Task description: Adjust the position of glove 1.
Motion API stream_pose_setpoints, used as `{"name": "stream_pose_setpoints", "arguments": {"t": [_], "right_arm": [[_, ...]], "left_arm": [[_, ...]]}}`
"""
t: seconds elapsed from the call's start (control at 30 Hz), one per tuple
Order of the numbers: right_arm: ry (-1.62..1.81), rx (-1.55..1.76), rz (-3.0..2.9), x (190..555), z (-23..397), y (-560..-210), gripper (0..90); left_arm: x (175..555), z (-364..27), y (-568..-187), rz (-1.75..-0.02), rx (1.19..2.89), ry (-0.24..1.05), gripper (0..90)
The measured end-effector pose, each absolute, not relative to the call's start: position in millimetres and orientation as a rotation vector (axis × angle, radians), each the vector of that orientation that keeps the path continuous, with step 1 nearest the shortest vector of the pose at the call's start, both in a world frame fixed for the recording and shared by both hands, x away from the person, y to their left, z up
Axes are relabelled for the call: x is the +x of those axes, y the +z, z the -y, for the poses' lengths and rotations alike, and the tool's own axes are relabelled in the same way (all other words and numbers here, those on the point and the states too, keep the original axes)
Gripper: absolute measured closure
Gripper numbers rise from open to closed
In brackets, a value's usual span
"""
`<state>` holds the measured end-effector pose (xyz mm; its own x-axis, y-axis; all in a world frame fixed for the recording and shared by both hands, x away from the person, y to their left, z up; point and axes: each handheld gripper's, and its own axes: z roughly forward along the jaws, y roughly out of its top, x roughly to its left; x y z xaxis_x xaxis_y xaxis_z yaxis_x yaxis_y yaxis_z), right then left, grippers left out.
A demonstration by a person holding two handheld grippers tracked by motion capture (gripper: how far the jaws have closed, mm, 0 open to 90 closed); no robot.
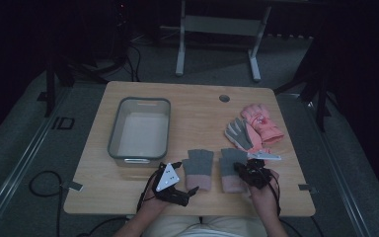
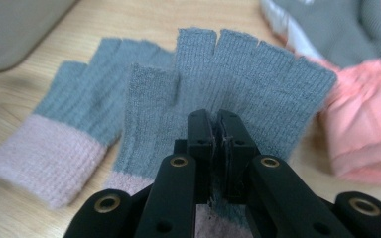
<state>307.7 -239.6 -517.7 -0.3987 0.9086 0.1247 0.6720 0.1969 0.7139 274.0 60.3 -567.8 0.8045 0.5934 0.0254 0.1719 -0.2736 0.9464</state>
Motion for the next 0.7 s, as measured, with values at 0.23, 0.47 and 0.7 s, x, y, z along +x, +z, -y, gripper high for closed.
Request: {"name": "stream_pose_setpoints", "arguments": {"t": [0.23, 0.47, 0.7], "right_arm": [[0.924, 1.492, -2.174, 315, 236, -544, 80.2], [0.926, 1.436, -2.213, 318, 239, -550, 74.2], [0.959, 1.359, -2.248, 319, 245, -536, 68.2]], "left_arm": [[274, -60, -568, -0.582, 1.835, 0.455, 0.0], [274, -60, -568, -0.582, 1.836, 0.455, 0.0], [274, -60, -568, -0.583, 1.836, 0.456, 0.0]]}}
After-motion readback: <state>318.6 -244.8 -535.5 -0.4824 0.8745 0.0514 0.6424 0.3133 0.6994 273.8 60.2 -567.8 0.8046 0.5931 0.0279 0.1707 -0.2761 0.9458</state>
